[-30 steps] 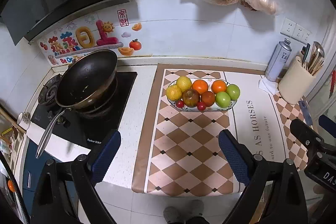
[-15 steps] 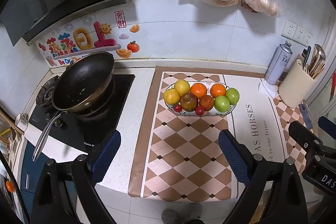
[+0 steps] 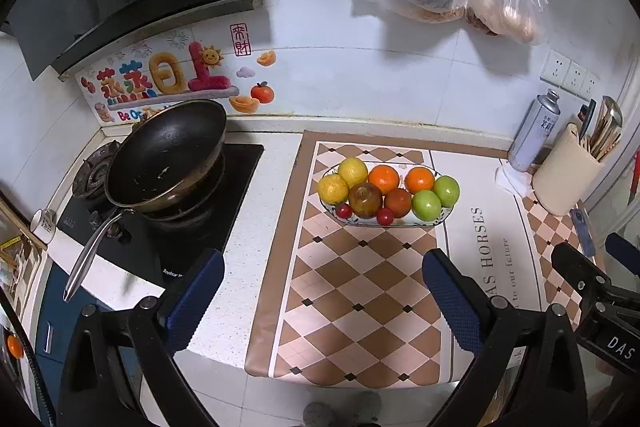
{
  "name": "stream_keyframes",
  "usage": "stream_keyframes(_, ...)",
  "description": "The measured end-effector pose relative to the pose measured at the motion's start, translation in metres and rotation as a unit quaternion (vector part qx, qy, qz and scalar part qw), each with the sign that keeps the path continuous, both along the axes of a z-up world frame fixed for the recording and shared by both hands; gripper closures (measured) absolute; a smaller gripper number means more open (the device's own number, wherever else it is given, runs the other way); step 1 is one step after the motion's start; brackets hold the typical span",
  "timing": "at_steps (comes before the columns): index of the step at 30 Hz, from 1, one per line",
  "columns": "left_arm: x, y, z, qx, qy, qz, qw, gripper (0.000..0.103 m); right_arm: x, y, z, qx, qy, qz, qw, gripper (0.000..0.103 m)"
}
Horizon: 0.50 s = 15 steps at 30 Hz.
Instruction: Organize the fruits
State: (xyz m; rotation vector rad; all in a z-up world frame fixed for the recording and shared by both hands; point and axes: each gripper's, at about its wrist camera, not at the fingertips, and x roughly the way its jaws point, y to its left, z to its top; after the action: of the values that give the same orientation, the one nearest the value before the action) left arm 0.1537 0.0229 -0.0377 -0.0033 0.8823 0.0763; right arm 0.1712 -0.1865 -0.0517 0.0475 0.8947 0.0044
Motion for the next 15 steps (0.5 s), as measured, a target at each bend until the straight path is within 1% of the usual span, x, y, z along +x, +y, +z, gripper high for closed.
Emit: stream_keyframes(15, -0.0047, -0.0022, 0.0025, 0.001, -0.003, 0.000, 1.0000, 0.001, -0.0069, -0.0031, 0.0055, 0.003, -0.004, 0.010, 1.000, 0.001)
